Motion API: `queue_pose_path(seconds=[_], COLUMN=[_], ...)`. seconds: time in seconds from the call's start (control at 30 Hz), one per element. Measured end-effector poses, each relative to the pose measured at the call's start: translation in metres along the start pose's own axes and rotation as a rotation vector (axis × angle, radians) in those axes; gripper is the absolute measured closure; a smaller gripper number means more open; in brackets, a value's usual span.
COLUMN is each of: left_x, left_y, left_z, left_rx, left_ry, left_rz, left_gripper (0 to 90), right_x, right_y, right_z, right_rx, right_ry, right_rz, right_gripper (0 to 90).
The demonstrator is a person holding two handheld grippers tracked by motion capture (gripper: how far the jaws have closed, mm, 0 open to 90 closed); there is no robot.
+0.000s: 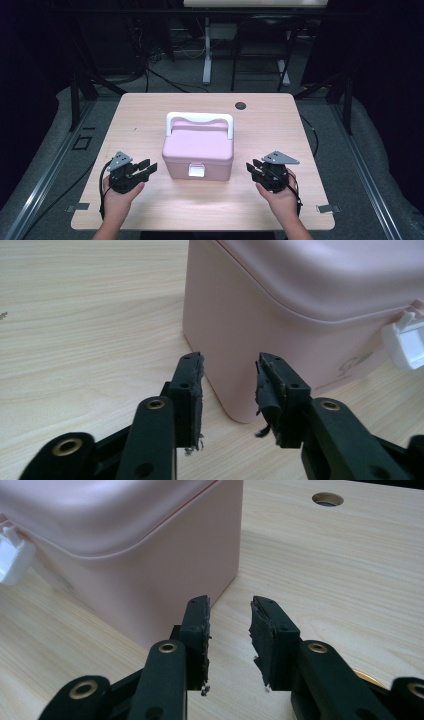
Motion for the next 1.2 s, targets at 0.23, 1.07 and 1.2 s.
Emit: queue_pose_path(seconds=[0.23, 1.07, 1.2], left_x=[-0.011, -0.009, -0.009], left_y=[-0.006, -0.030, -0.030], left_z=[-0.001, -0.004, -0.006], left_rx=[0.006, 0.018, 0.015], left_ry=[-0.003, -0.010, -0.013], left_rz=[-0.013, -0.011, -0.015], left_gripper=[67.5, 78.1, 78.2], right_x=[-0.004, -0.005, -0.002], right_y=[-0.006, -0.038, -0.039], right_z=[0.002, 0.015, 0.018], right_rx=[0.006, -0.020, -0.019], right_ry=[0.000, -0.033, -0.034], right_rz=[-0.006, -0.030, -0.034], right_gripper=[68.6, 74.6, 74.6])
Point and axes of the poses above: each handheld gripper's, and its own axes: y roughly backward along the jaws, x roughly out of its underside, z roughly to its left, the point moved 8 cm from there along -y, roughly forward along the jaws, and after that the axes turned 4 degrees about -z, right-handed, at the moved point
